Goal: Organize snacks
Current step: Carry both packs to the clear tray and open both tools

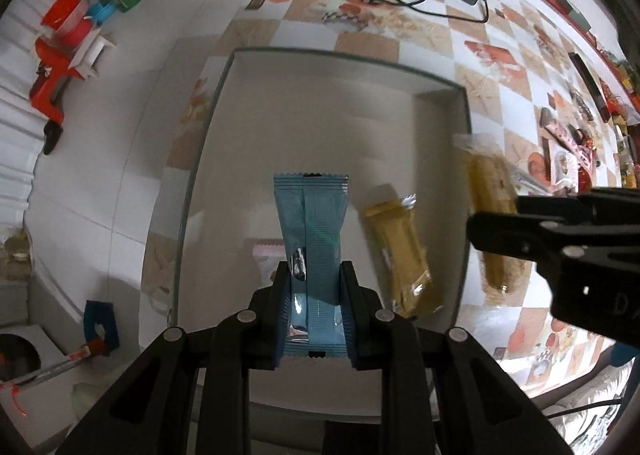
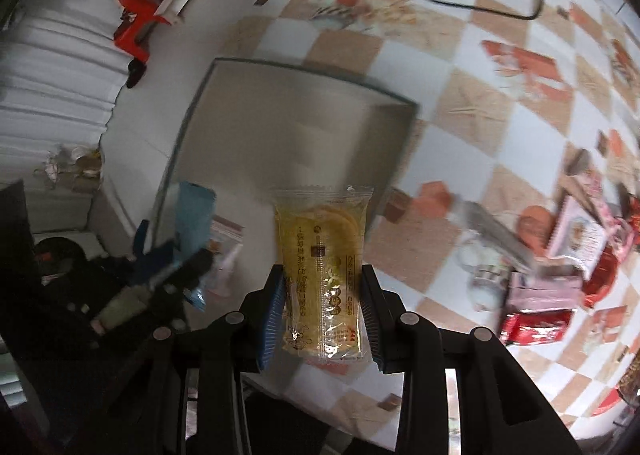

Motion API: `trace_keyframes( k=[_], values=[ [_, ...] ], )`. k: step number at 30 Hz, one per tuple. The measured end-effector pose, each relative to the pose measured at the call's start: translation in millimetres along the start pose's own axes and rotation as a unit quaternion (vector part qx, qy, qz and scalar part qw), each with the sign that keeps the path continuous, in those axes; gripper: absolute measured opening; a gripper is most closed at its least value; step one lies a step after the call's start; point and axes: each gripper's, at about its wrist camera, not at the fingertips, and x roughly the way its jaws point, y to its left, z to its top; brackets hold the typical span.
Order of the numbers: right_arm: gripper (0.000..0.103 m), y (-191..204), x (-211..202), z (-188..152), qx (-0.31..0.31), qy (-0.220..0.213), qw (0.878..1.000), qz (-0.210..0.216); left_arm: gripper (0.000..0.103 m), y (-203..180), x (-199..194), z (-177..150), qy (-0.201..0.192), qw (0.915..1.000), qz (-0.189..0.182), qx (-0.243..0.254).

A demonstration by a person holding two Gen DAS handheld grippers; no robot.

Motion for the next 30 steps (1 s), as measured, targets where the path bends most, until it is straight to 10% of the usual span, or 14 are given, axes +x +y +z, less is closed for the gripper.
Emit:
trace_keyframes(
  k=[3, 7, 12, 17, 19, 27, 30],
  values=[
    [0.038, 10.4, 11.6, 5.4, -0.007, 0.012, 1.0, -0.003, 0.027, 2.7, 3.8, -3.7, 0.005, 1.0, -0.004, -0.003],
    [0.038, 17.8, 18.8, 6.8, -0.013, 0.021, 1.0, -0.005, 0.061, 4.2, 4.3, -8.2, 0.007, 1.0, -0.002, -0.004],
    [0.048, 27.8, 26.9, 8.4, -0.018, 0.026, 0.999, -0.008, 0.075, 4.6, -0.2, -13.1, -0.002, 1.0, 0.007, 0.001],
    [0.053, 29.7, 29.8, 6.5, -0.014, 0.029, 0.999, -0.014, 0.078, 4.4, -3.1, -15.6, -0.001, 1.0, 0.006, -0.001],
    [0.084, 29.3, 29.3, 5.0, -0.013, 0.024, 0.999, -0.019, 0.079, 2.8, -4.7, -16.3, -0.001, 1.0, 0.005, 0.0],
    [0.085, 15.9, 12.6, -4.1, -0.005, 0.008, 0.999, -0.037, 0.079, -13.3, -13.7, -16.0, -0.009, 0.9998, 0.009, 0.016],
    [0.103, 8.1, 7.4, -6.8, 0.005, 0.001, 0.999, -0.043, 0.079, -19.7, -17.1, -14.3, -0.014, 0.9996, 0.011, 0.023]
  ],
)
